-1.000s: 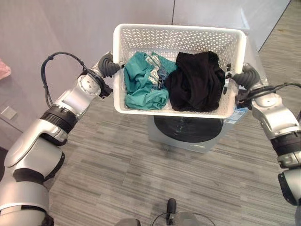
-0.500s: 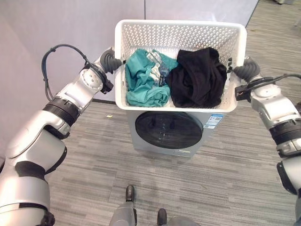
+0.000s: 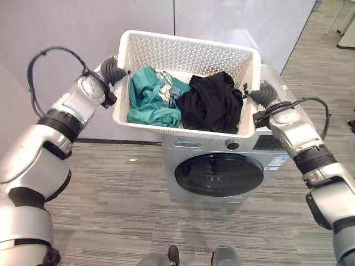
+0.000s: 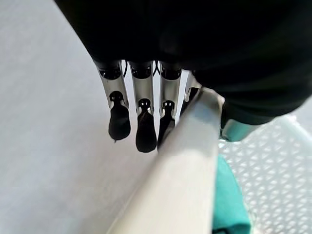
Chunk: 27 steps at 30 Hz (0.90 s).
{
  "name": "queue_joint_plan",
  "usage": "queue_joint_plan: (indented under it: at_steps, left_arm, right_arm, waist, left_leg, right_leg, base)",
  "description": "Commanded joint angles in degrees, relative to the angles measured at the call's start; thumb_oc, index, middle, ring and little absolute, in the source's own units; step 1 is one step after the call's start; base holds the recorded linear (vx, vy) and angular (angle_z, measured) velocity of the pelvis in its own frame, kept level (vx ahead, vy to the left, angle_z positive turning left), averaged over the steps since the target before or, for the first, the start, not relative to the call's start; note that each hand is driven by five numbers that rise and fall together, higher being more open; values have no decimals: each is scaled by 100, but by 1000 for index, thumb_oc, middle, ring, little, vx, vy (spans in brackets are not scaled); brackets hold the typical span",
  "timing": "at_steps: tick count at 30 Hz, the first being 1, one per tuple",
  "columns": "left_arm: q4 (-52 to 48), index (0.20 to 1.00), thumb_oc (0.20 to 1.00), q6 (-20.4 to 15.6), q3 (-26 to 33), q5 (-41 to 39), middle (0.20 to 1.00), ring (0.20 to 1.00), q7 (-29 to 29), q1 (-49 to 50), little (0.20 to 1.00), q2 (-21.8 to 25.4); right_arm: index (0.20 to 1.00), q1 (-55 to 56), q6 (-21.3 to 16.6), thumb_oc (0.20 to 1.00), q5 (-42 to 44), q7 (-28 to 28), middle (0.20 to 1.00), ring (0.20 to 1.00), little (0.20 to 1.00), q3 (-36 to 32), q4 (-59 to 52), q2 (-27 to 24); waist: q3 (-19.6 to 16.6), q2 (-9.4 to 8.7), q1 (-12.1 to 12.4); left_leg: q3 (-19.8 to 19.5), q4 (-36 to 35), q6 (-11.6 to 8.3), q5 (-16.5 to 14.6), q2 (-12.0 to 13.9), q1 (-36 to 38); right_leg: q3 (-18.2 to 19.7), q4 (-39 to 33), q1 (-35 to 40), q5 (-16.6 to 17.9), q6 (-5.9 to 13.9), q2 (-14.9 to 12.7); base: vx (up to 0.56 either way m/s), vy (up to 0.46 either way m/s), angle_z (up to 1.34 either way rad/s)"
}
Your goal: Grab the laundry basket,head to the washer,open it,put in the laundry and shut it.
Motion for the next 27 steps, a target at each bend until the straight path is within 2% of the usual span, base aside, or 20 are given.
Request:
queue_joint_plan:
  at_steps: [1,2,3,5,9,13,15,16,17,18,19,20,21,22,23,25,27]
  left_arm:
    - [134,200,200,-716,-122,44,200,200,29,-767,200,-706]
    - [204,200,200,-719,-159,46,200,200,29,-832,200,-742]
    - [296,200,200,-756,-197,64,200,200,2,-854,200,-690]
    - [304,200,200,-769,-246,74,200,200,-15,-894,200,-647]
    - [294,200,200,-761,-271,96,200,200,-79,-810,200,-652]
    - [430,200,200,-698,-306,161,200,200,-156,-680,200,-656]
    - [392,200,200,-696,-284,90,200,200,-165,-597,200,-639]
    - [368,200,200,-690,-253,61,200,200,-129,-542,200,-641]
    - [331,200,200,-704,-226,14,200,200,-87,-503,200,-597]
    - [330,200,200,-704,-224,14,200,200,-87,-503,200,-596]
    - [329,200,200,-689,-222,-8,200,200,-71,-521,200,-568]
    - [488,200,200,-632,-288,-3,200,200,-86,-600,200,-595]
    - [594,200,200,-628,-303,7,200,200,-66,-695,200,-580]
    - [594,200,200,-628,-303,6,200,200,-66,-696,200,-579]
    - [698,200,200,-616,-324,33,200,200,-58,-792,200,-550]
    - [1088,200,200,-536,-338,55,200,200,-89,-969,200,-531]
    - [1217,200,200,-530,-360,64,200,200,-98,-1030,200,-489]
  right_arm:
    - [200,-1188,-632,200,-132,124,200,200,200,371,100,107]
    - [200,-1226,-608,200,-133,139,200,200,200,393,132,65]
    - [200,-1270,-603,200,-160,142,200,200,200,386,216,-14]
    - [200,-1239,-556,200,-188,182,200,200,200,369,223,-106]
    - [200,-1080,-504,200,-262,246,200,200,200,299,111,-191]
    - [200,-758,-459,200,-356,313,200,200,200,214,-66,-231]
    - [200,-648,-469,200,-354,326,200,200,200,211,-166,-215]
    - [200,-599,-487,200,-347,322,200,200,200,206,-198,-202]
    - [200,-605,-517,200,-314,295,200,200,200,254,-117,-243]
    - [200,-610,-520,200,-312,295,200,200,200,258,-113,-243]
    - [200,-661,-506,200,-296,285,200,200,200,309,-64,-283]
    - [200,-807,-502,200,-207,283,200,200,200,436,114,-319]
    - [200,-940,-527,200,-138,255,200,200,200,500,257,-339]
    - [200,-944,-528,200,-137,255,200,200,200,502,260,-339]
    - [200,-1077,-515,200,-71,249,200,200,200,574,351,-383]
    - [200,-1404,-433,200,-21,311,200,200,200,833,624,-321]
    - [200,-1540,-437,200,-13,309,200,200,200,954,780,-273]
  waist:
    - [-535,313,32]
    - [-547,307,6]
    - [-541,312,-55]
    - [-544,300,-110]
    - [-553,260,-161]
    - [-634,195,-112]
    - [-633,176,-100]
    - [-632,162,-81]
    - [-621,105,-47]
    - [-620,111,-51]
    - [-615,86,-47]
    - [-549,12,-37]
    - [-461,-44,-67]
    - [-462,-41,-72]
    - [-409,-100,-105]
    - [-405,-152,-106]
    - [-404,-161,-63]
  left_leg:
    - [-486,262,-365,-436,437,-240]
    - [-494,281,-400,-476,438,-238]
    - [-512,337,-454,-543,445,-225]
    - [-514,429,-490,-573,435,-255]
    - [-538,541,-556,-646,452,-229]
    - [-573,516,-724,-623,660,-138]
    - [-633,451,-826,-523,856,-96]
    - [-640,401,-911,-385,996,-62]
    - [-658,339,-1012,-96,1270,-50]
    - [-661,326,-1018,-90,1278,-44]
    - [-691,371,-1047,107,1412,-91]
    - [-620,725,-1005,360,1551,-256]
    - [-531,1123,-938,450,1608,-453]
    - [-537,1135,-938,444,1610,-463]
    - [-250,1331,-862,491,1698,-576]
    - [283,988,-874,365,1716,-700]
    - [365,608,-913,332,1595,-829]
  right_leg:
    - [-73,-999,305,907,62,130]
    - [-36,-1326,362,1037,102,50]
    - [119,-1528,333,1356,204,-96]
    - [277,-1654,357,1603,255,-197]
    - [412,-1674,468,1711,335,-239]
    - [124,-1989,748,1302,336,-132]
    - [60,-2136,828,996,233,82]
    - [-3,-2176,864,923,179,186]
    - [-87,-2262,902,802,68,413]
    - [-91,-2267,906,805,63,421]
    - [-89,-2343,936,767,-18,557]
    - [-148,-2495,1068,745,-133,690]
    - [-198,-2564,1127,786,-201,731]
    - [-202,-2566,1126,787,-201,734]
    - [-271,-2642,1183,808,-242,755]
    - [-343,-2864,1308,797,-215,801]
    - [-380,-2923,1338,782,-195,796]
  base:
    - [139,-98,11]
    - [176,-150,14]
    - [186,-186,20]
    - [117,-144,21]
    - [99,-180,15]
    - [98,-279,1]
    - [75,-377,4]
    - [84,-554,-10]
    - [59,-430,-14]
    - [54,-428,-18]
    - [48,-371,-14]
    - [23,-486,-4]
    - [6,-349,4]
    - [-23,-233,8]
    - [17,-169,3]
    - [85,-169,3]
    - [91,-44,2]
